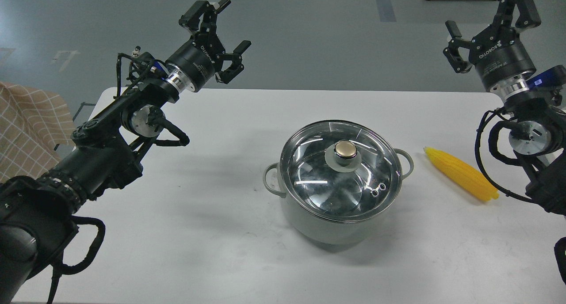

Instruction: Open pot and put corn in

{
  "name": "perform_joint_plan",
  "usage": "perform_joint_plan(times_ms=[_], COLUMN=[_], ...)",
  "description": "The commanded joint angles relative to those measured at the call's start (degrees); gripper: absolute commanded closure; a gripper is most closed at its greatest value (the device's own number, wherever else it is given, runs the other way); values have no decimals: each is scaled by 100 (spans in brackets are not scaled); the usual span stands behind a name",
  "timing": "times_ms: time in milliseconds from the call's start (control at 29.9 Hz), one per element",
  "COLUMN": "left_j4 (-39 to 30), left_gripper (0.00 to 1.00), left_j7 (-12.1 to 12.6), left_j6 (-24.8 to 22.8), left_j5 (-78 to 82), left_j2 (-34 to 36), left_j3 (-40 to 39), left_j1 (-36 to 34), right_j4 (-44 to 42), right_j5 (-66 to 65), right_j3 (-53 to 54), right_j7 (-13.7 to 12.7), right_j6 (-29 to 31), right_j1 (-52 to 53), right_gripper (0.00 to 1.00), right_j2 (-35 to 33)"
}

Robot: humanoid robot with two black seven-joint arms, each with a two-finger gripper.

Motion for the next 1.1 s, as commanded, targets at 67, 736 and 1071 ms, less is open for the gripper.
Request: perform_joint_plan(times_ms=[67, 736, 1071], left_j4=[-14, -111, -14], left_gripper=[2, 2, 2], left_j7=[3, 108, 100], left_j6=[1, 1, 1], left_j5=[-158, -158, -167], left_j2=[124, 238, 282], left_j3=[-37, -28, -45], left_j1=[5, -13, 14], right_j4=[-5, -49, -550], right_j5=[1, -104, -245], right_j3=[-7, -60, -490], right_j7=[0, 0, 0], right_j6=[2, 2, -11], right_j1=[-2, 24, 297], right_gripper=[0, 0, 0], right_j2=[22, 57, 39])
